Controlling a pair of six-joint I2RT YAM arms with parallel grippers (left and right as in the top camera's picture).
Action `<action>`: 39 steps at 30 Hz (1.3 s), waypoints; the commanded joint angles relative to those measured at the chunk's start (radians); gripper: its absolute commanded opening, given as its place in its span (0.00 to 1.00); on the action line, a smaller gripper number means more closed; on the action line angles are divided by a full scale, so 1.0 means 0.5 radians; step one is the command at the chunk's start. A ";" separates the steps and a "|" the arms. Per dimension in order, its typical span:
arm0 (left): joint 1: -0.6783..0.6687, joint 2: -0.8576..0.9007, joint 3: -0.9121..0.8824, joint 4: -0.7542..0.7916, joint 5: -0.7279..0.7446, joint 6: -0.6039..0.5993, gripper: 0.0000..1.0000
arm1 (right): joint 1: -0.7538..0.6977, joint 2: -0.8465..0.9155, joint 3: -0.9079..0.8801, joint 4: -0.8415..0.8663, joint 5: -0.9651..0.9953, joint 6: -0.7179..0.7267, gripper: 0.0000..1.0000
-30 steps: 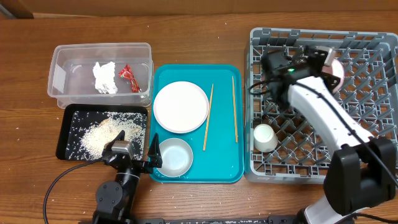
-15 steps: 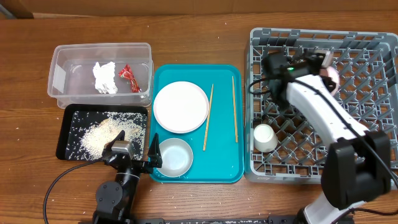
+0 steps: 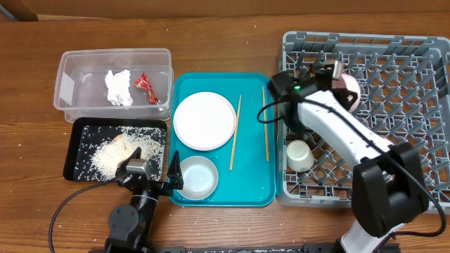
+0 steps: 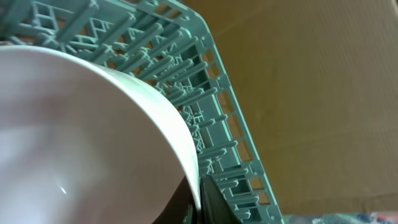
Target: Sort waste into correct bins and load items into the dishwasher
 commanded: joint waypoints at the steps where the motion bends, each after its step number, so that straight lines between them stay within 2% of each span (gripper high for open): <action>1: 0.020 -0.019 -0.008 0.006 0.015 -0.008 1.00 | 0.035 0.046 -0.019 -0.038 -0.199 0.043 0.04; 7: 0.020 -0.019 -0.008 0.006 0.016 -0.008 1.00 | 0.047 0.045 0.014 -0.201 -0.184 0.179 0.05; 16: 0.020 -0.019 -0.008 0.006 0.015 -0.008 1.00 | 0.053 0.045 0.058 -0.137 -0.437 0.221 0.04; 19: 0.020 -0.019 -0.008 0.006 0.015 -0.008 1.00 | 0.041 0.043 0.079 -0.245 -0.171 0.495 0.04; 21: 0.020 -0.019 -0.008 0.006 0.016 -0.008 1.00 | 0.021 0.043 0.143 -0.433 -0.007 0.758 0.04; 24: 0.020 -0.019 -0.008 0.006 0.015 -0.008 1.00 | -0.025 0.043 0.240 -0.642 0.133 0.995 0.04; 35: 0.020 -0.019 -0.008 0.006 0.016 -0.008 1.00 | -0.414 0.047 0.261 -0.520 -0.098 0.992 0.04; 39: 0.020 -0.019 -0.008 0.006 0.016 -0.007 1.00 | -0.452 0.051 0.260 -0.393 -0.192 0.806 0.04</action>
